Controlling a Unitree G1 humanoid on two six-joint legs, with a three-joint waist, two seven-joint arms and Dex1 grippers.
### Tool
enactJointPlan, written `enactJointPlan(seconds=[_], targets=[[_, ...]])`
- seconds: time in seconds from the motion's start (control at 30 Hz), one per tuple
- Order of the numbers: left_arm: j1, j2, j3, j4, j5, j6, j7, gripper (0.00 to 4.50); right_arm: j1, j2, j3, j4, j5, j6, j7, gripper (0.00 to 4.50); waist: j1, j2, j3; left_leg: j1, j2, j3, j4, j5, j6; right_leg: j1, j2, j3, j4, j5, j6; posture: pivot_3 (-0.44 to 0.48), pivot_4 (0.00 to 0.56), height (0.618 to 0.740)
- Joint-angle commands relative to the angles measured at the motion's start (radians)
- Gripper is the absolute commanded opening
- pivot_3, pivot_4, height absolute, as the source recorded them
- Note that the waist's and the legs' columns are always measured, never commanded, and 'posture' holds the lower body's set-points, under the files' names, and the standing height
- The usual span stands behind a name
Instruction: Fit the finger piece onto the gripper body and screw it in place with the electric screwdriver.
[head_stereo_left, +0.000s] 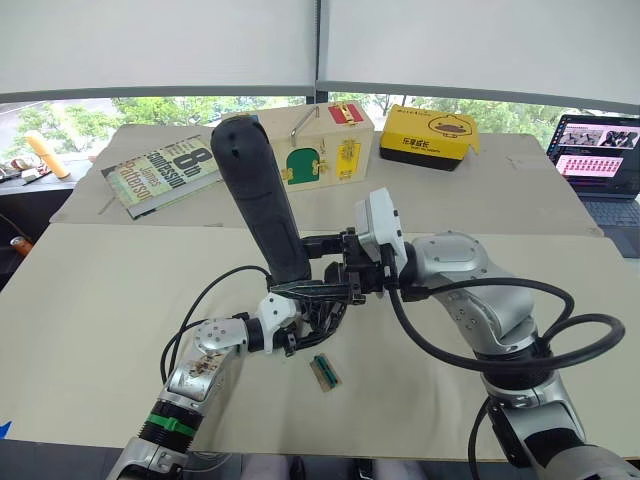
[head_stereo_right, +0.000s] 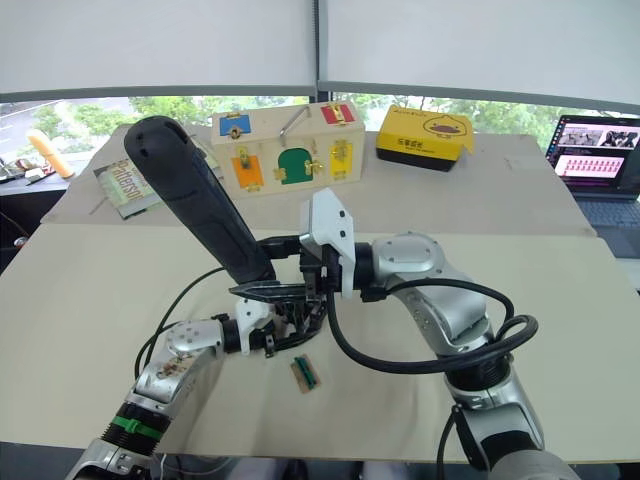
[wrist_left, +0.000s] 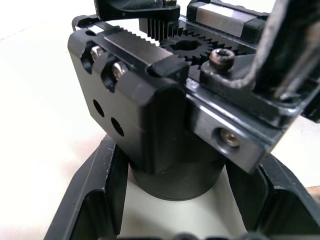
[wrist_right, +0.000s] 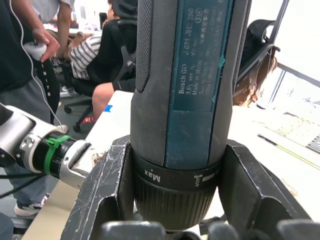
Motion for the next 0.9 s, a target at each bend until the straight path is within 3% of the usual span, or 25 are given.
enactJointPlan(seconds=[0.03,0.9], targets=[[0.032,0.007,-0.022,0.030,0.012,0.041,0.002,2.31,-0.020,0.002,-0.044,-0.055,0.046,-0.004,-0.011,1.95,0.000,0.000,0.000,0.000,0.000,0.000,0.000,0.000,0.000,0.000,0.000,0.000,0.000,0.000,0.000,0.000,0.150,0.740],[0.036,0.010,-0.020,0.022,0.010,0.049,0.003,2.31,0.001,-0.001,-0.021,-0.032,0.026,-0.021,-0.032,1.95,-0.001,0.000,0.000,0.000,0.000,0.000,0.000,0.000,0.000,0.000,0.000,0.000,0.000,0.000,0.000,0.000,0.150,0.740]])
